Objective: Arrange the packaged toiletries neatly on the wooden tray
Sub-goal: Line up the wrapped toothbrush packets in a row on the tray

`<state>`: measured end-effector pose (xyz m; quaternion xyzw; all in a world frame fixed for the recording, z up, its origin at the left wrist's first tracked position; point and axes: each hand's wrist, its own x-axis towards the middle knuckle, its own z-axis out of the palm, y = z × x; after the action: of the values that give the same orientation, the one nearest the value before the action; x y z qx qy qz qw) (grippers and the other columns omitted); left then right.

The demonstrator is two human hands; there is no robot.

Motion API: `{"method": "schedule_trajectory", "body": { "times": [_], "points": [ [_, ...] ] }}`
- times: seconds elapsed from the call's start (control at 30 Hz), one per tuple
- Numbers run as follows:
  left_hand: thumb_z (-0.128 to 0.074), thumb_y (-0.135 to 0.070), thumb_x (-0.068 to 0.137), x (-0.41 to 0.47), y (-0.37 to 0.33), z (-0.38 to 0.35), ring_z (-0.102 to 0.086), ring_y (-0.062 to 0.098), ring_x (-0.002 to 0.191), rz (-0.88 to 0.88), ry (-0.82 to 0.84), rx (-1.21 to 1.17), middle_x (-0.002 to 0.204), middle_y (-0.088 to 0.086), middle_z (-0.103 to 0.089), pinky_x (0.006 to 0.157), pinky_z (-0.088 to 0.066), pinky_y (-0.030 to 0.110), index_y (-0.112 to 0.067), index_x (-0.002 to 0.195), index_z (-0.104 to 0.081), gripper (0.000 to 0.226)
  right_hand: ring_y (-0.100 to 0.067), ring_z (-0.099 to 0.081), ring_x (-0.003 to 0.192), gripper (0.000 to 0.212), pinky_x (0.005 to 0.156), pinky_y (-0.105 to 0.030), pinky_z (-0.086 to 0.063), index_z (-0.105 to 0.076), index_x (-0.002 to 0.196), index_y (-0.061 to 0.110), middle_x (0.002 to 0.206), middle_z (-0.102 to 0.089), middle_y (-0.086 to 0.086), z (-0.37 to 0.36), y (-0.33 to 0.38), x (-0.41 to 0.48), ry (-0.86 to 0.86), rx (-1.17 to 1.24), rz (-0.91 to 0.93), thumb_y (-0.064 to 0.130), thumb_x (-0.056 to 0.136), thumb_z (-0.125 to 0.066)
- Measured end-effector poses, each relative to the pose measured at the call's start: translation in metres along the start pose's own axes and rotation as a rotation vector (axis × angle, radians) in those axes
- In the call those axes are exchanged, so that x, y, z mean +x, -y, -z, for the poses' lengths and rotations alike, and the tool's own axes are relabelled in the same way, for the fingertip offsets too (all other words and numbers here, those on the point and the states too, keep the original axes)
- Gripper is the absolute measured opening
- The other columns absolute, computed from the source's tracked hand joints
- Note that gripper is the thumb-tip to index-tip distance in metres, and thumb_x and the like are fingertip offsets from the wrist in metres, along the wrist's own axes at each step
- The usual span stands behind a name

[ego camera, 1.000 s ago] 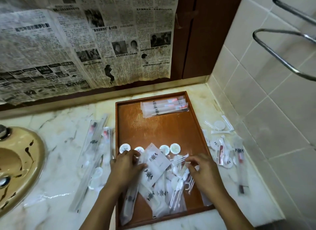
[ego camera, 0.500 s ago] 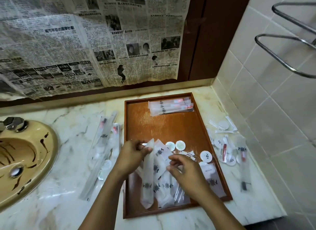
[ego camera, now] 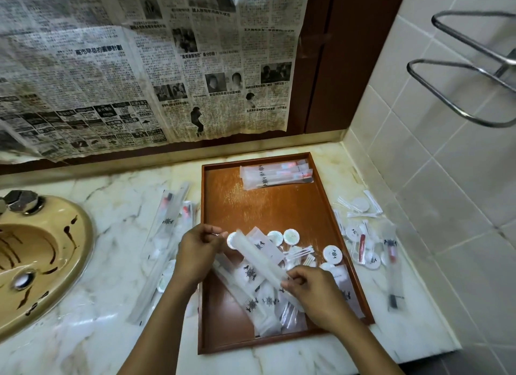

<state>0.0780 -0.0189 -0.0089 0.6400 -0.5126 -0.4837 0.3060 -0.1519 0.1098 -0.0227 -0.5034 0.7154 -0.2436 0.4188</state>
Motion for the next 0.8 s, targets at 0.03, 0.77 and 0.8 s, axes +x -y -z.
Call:
{"method": "schedule_trajectory", "body": {
  "times": [0.03, 0.77, 0.8],
  "points": [
    [-0.076, -0.018, 0.09, 0.008, 0.009, 0.005, -0.072, 0.022, 0.078, -0.025, -0.073, 0.128, 0.079, 0.004, -0.073, 0.071, -0.055, 0.036, -0.018, 0.092, -0.072, 0.005, 0.001, -0.06, 0.066, 0.015, 0.062, -0.018, -0.046, -0.069, 0.079, 0.027, 0.07, -0.066, 0.008, 0.0, -0.003, -0.003, 0.019, -0.083, -0.015, 0.034, 0.092, -0.07],
    [-0.072, -0.022, 0.091, -0.001, -0.028, 0.006, -0.066, 0.014, 0.073, -0.199, -0.166, 0.279, 0.076, -0.007, -0.071, 0.064, -0.048, 0.03, -0.021, 0.089, -0.069, 0.004, 0.004, -0.064, 0.088, 0.017, 0.074, -0.014, -0.049, -0.068, 0.1, 0.038, 0.094, -0.071, 0.014, 0.013, 0.02, 0.006, -0.298, 0.244, 0.044, 0.023, 0.092, -0.071],
    [-0.078, -0.022, 0.087, -0.006, -0.035, 0.001, -0.068, 0.009, 0.072, -0.235, -0.056, 0.257, 0.075, -0.009, -0.072, 0.065, -0.052, 0.029, -0.024, 0.088, -0.07, 0.009, 0.003, -0.065, 0.089, 0.017, 0.076, -0.017, -0.051, -0.067, 0.107, 0.039, 0.096, -0.071, 0.012, 0.018, 0.032, 0.009, -0.277, 0.339, 0.025, 0.03, 0.093, -0.07]
  ]
}}
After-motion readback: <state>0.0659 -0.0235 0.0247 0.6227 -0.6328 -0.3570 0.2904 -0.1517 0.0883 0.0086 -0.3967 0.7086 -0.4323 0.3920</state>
